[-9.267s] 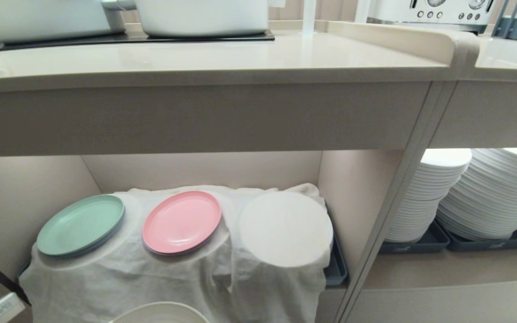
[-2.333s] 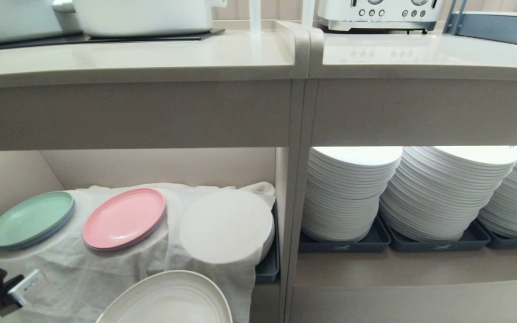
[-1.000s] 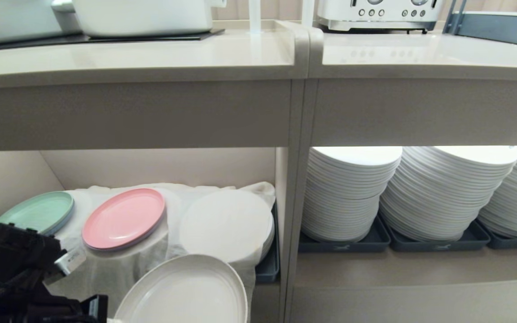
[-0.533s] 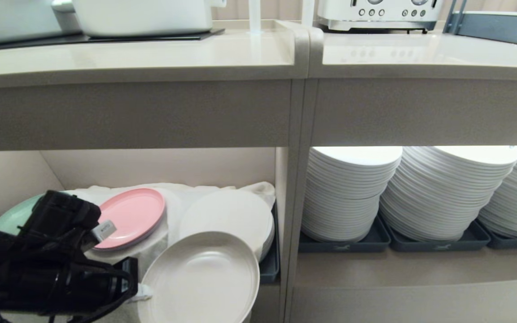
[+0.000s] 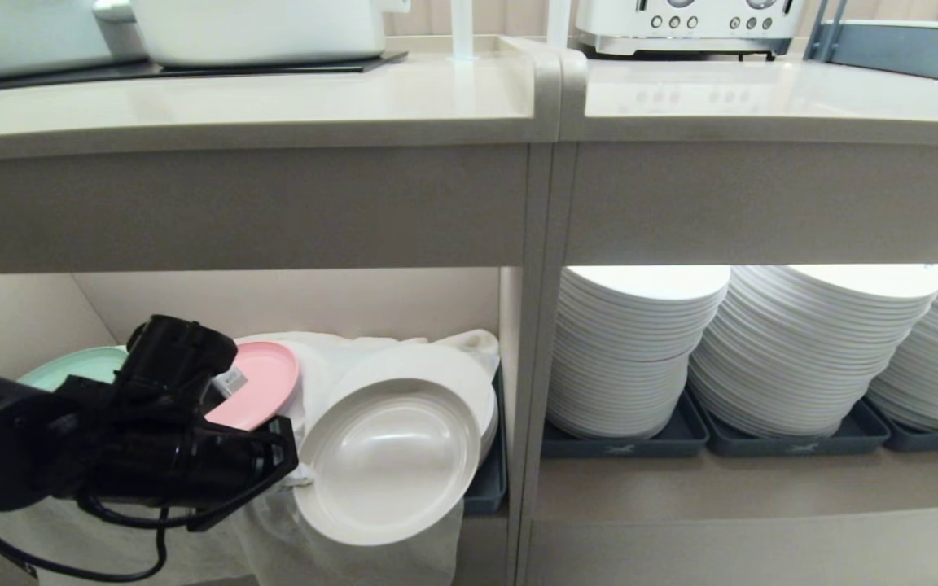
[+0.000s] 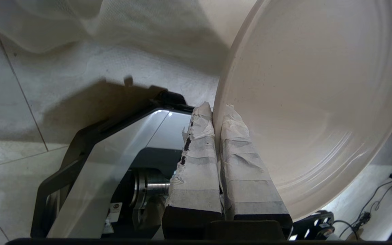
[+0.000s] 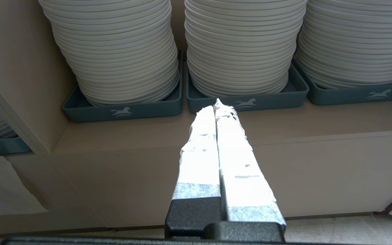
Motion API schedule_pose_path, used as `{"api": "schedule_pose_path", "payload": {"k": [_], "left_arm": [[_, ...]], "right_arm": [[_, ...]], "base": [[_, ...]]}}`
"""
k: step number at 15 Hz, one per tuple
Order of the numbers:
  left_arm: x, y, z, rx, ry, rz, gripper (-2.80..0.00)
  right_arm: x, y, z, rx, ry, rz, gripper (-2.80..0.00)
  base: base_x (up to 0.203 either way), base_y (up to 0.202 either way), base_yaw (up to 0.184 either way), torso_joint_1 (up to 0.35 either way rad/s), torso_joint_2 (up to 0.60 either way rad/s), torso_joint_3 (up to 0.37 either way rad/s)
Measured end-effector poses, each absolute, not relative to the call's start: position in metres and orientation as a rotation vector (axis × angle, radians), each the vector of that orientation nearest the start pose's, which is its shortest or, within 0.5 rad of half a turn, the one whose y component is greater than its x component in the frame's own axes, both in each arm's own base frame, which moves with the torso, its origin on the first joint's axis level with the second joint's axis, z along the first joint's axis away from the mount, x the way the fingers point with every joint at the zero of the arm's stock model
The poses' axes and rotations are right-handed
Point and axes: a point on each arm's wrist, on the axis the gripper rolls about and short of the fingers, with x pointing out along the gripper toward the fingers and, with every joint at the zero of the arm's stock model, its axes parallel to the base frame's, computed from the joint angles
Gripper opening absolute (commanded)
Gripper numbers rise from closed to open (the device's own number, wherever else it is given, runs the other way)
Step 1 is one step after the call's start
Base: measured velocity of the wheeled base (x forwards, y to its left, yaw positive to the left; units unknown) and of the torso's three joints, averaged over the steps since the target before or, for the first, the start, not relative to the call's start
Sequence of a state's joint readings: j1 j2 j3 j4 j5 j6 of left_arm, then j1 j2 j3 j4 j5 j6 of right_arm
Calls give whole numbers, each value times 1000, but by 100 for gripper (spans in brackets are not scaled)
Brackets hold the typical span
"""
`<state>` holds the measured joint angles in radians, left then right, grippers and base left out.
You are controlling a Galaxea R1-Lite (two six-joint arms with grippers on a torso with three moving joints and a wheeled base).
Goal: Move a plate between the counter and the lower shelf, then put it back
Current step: Put the plate in the cupboard
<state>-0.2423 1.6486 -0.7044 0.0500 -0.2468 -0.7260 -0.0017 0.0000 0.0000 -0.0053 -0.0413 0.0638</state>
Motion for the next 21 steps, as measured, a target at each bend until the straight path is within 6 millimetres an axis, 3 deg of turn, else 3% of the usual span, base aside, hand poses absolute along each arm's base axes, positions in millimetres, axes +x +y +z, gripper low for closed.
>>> {"api": "schedule_pose_path", "payload": {"k": [7, 13, 21], "left_arm": [[268, -70, 98, -666, 1038, -10, -280], [280, -72, 85, -677, 1050, 40, -280], [302, -79, 83, -763, 1031, 96, -280]], "right_arm": [[-23, -1, 76, 64, -7, -43, -280], [-23, -1, 76, 64, -7, -42, -280], [-23, -1, 76, 64, -7, -43, -280]], "base": [[0, 0, 0, 0, 0, 0], [0, 0, 0, 0, 0, 0], [0, 0, 0, 0, 0, 0]]}}
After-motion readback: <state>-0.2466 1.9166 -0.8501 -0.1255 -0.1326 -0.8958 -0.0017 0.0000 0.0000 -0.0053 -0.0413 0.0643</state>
